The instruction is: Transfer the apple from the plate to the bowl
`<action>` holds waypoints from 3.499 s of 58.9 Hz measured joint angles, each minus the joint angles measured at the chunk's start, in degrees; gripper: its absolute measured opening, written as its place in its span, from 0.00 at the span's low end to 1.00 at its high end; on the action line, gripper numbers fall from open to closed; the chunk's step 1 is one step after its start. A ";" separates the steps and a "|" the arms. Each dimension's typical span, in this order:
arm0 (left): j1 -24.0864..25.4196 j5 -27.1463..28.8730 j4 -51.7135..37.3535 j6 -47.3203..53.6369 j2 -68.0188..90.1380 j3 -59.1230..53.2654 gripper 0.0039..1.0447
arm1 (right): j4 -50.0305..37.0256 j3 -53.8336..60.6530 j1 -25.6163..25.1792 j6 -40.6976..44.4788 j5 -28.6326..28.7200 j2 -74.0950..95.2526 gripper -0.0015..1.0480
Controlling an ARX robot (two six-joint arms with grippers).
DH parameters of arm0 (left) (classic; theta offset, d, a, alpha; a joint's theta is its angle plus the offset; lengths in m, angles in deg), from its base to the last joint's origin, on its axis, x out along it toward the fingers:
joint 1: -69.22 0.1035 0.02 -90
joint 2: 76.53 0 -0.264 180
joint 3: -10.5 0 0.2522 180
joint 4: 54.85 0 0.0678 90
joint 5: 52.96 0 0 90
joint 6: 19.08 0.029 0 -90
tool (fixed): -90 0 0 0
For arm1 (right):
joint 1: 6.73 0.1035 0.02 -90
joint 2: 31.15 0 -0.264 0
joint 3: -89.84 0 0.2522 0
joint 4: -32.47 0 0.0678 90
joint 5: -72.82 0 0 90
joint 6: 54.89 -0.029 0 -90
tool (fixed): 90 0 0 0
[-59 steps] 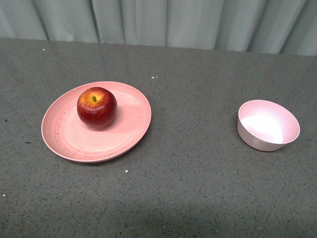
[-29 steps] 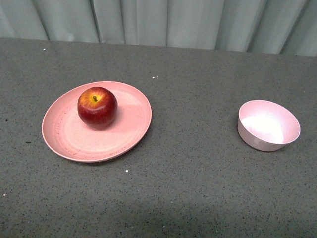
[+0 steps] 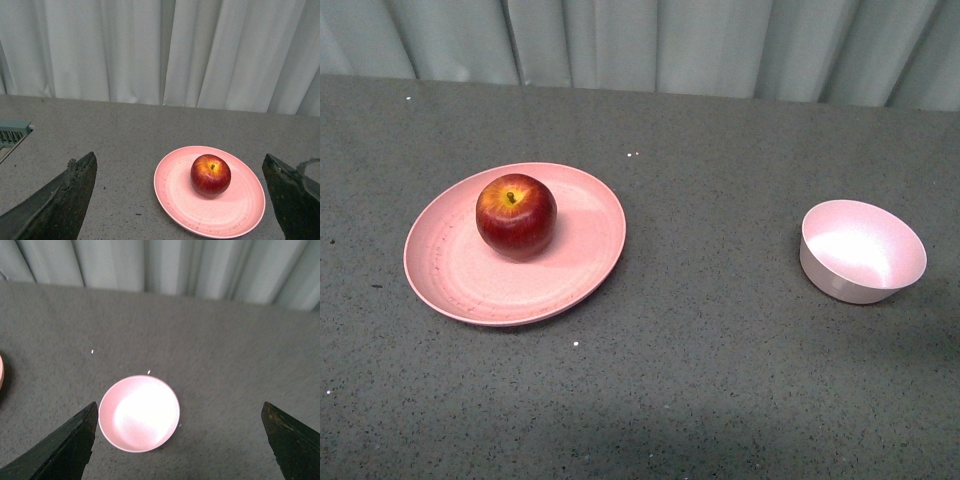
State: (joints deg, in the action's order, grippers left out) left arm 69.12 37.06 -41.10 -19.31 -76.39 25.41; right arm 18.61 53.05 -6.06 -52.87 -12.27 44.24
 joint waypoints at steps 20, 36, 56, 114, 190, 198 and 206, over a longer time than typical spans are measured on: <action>0.00 0.00 0.00 0.00 0.00 0.00 0.94 | 10.97 -18.95 5.40 0.76 0.55 24.81 0.91; 0.00 0.00 0.00 0.02 0.00 0.00 0.94 | 14.62 -24.92 7.76 2.78 0.87 34.80 0.91; 0.00 0.00 0.00 0.00 0.00 0.00 0.94 | 16.26 -30.29 9.68 3.82 0.83 44.30 0.89; 0.00 0.00 0.00 0.00 0.00 0.00 0.94 | 19.32 -34.42 11.80 3.93 3.76 43.54 0.01; 0.00 0.00 0.00 0.02 0.00 0.00 0.94 | 18.21 -45.13 26.60 -9.01 7.65 50.10 0.63; 0.00 0.00 0.00 0.00 0.00 0.00 0.94 | 14.23 -40.89 25.14 -9.42 4.74 44.39 0.88; 0.00 -0.02 0.00 0.02 0.00 0.00 0.94 | 9.57 -35.30 22.93 -8.85 0.04 37.03 0.90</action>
State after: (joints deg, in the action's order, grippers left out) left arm 69.12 37.03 -41.10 -19.29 -76.39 25.41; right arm 28.19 17.75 16.87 -61.72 -12.23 81.27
